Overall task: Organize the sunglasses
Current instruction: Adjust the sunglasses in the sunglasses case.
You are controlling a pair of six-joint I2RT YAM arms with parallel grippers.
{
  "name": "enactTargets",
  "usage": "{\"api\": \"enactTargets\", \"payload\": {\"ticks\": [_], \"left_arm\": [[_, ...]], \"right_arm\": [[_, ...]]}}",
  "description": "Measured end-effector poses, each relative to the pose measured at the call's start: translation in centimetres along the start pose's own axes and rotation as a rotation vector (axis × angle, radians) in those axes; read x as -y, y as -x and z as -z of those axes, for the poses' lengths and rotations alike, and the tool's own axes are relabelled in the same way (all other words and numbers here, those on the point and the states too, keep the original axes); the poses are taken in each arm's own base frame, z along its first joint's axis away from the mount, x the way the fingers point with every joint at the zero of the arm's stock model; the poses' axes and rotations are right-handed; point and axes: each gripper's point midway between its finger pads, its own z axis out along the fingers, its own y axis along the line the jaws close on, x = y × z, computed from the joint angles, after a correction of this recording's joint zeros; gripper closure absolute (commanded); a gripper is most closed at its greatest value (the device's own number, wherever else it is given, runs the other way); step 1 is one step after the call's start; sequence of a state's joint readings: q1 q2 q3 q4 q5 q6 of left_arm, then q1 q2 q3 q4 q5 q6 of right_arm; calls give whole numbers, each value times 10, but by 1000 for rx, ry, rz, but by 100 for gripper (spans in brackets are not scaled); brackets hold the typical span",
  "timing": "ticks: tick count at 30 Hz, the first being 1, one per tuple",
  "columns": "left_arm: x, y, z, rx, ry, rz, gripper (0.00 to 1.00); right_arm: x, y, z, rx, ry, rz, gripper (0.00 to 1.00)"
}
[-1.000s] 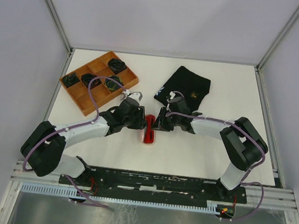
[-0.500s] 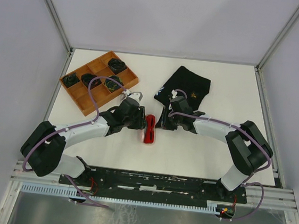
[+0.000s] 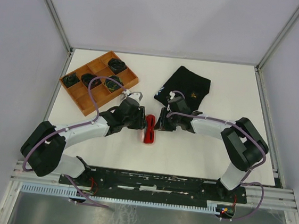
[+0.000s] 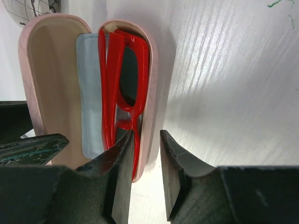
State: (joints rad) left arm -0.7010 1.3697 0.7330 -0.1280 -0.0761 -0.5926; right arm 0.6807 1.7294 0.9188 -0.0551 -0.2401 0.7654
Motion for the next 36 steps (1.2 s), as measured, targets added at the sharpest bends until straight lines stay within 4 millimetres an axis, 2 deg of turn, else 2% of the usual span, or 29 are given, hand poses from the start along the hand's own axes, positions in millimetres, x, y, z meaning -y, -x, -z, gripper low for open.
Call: {"api": "enactTargets", "payload": {"ticks": [23,36], "left_arm": [[0,0,0,0,0,0,52],[1,0,0,2,-2,-1,53]], "right_arm": [[-5,-8,-17,-34,5,12,64],[-5,-7,-17,-23,-2,25,62]]}}
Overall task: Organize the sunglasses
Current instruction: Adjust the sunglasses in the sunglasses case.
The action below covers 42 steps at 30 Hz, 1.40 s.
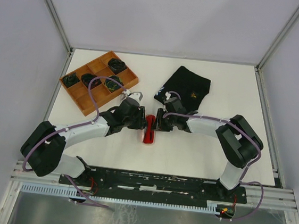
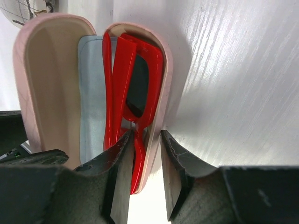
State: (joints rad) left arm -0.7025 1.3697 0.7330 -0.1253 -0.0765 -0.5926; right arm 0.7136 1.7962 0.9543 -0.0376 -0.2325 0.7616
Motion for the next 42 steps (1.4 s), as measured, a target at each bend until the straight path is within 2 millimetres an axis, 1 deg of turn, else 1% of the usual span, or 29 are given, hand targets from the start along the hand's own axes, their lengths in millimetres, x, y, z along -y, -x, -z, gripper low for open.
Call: {"api": "enactTargets", "payload": {"ticks": [7,10,18,26,31,42], "left_arm": [[0,0,0,-1,0,0,52],[0,0,0,-1,0,0,53],[0,0,0,-1,0,0,53],[0,0,0,-1,0,0,53],[0,0,0,0,0,0,53],[0,0,0,0,-1,0,53]], "right_arm": [[-6,11,9,48,4,9,61],[-7,13,11,57,2,11,63],[-3,13,11,59,-16,16,69],[2,8,8,40,-29,14,74],[7,3,2,17,-40,9,74],[7,0,-2,0,-39,13,71]]}}
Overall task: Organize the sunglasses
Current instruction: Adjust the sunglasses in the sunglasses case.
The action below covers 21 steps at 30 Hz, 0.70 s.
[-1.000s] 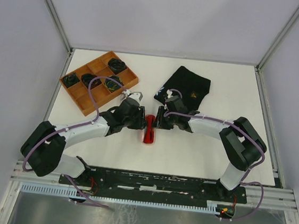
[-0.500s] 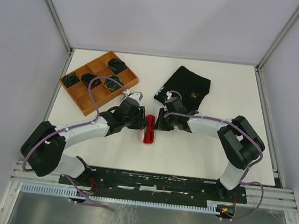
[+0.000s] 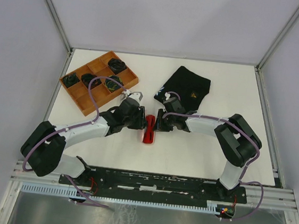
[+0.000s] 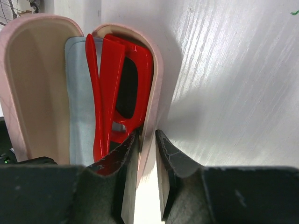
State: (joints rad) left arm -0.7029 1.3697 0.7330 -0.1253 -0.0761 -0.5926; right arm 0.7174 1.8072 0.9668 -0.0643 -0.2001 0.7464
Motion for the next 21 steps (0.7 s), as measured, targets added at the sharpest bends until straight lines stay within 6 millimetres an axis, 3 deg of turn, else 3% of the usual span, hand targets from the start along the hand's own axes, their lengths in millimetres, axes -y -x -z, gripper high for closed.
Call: {"api": "enactTargets", "payload": {"ticks": [7,15,21], "left_arm": [[0,0,0,0,1,0,53],[0,0,0,0,1,0,53],[0,0,0,0,1,0,53]], "right_arm": [[2,3,1,18,-19,9,72],[-7,23,19,104,-13,26,71],[-10,25,22,118,-6,28,68]]}}
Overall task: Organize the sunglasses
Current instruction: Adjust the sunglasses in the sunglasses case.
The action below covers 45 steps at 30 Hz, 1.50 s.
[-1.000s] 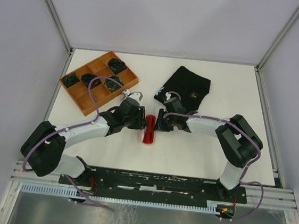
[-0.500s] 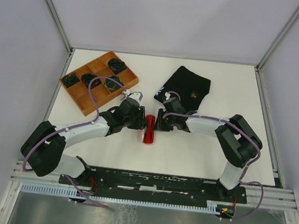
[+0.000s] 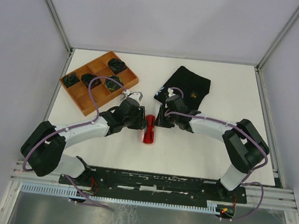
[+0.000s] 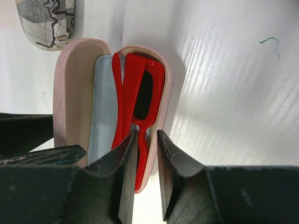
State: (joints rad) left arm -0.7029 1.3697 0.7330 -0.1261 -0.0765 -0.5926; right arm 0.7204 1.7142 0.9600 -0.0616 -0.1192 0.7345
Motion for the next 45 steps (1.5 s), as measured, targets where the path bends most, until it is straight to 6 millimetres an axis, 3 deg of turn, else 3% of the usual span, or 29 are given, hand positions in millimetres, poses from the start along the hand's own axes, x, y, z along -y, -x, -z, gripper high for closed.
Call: {"api": "enactTargets", "payload": {"ticks": [14,45], "left_arm": [[0,0,0,0,0,0,53],[1,1,1,5,-2,0,53]], "right_arm": [[8,-21,-15,-79,-1,-11,68],[7,-23,-23,-96,9,-12,68]]}}
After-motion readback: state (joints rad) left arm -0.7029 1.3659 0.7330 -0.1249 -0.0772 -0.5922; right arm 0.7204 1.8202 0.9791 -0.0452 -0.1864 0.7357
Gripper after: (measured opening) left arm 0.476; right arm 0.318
